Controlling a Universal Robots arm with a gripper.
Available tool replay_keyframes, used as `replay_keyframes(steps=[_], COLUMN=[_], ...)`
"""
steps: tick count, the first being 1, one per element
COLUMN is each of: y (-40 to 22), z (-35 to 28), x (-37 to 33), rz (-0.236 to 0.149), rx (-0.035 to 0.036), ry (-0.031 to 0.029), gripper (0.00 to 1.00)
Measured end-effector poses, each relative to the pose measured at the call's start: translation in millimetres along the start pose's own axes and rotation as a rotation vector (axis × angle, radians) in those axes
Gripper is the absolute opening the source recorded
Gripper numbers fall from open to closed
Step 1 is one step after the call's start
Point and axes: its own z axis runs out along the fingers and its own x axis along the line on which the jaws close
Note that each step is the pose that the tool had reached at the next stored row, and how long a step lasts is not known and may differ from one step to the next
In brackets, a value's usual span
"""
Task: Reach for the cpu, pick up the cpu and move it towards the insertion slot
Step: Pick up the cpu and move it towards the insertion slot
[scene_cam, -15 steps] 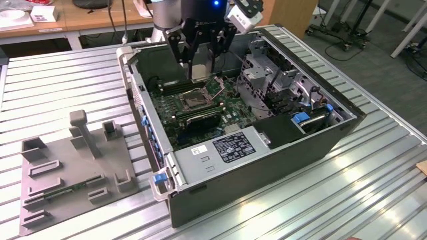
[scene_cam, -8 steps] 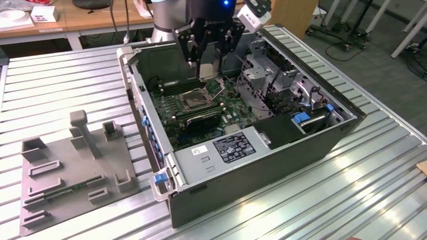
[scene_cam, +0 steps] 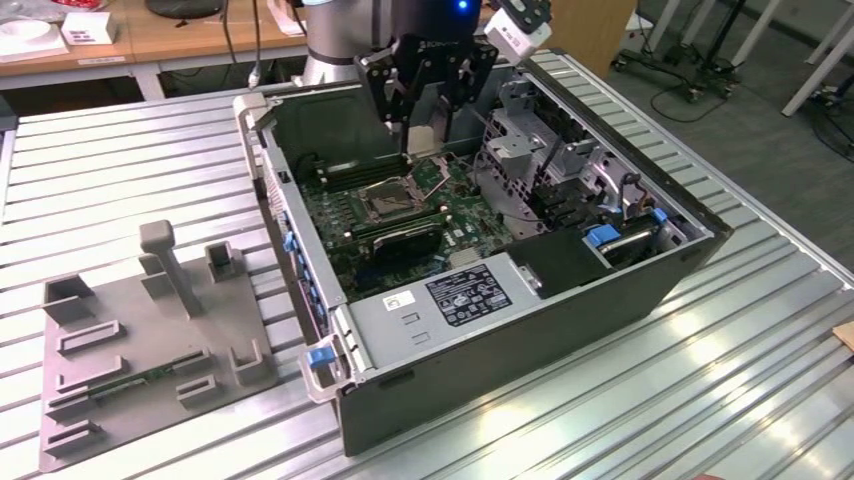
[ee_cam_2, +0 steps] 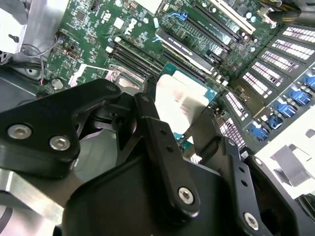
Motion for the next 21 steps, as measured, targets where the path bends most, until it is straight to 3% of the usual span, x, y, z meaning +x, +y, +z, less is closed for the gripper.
replay_keyframes(steps=[12,21], y=[3.8,7.2], z=[1.5,3.1], x=[-0.3,-0.5], rz=[0.0,0.0], rx=[-0.0018,-0.0092], ry=[-0.0001,-0.0005], gripper=[0.54,0.54])
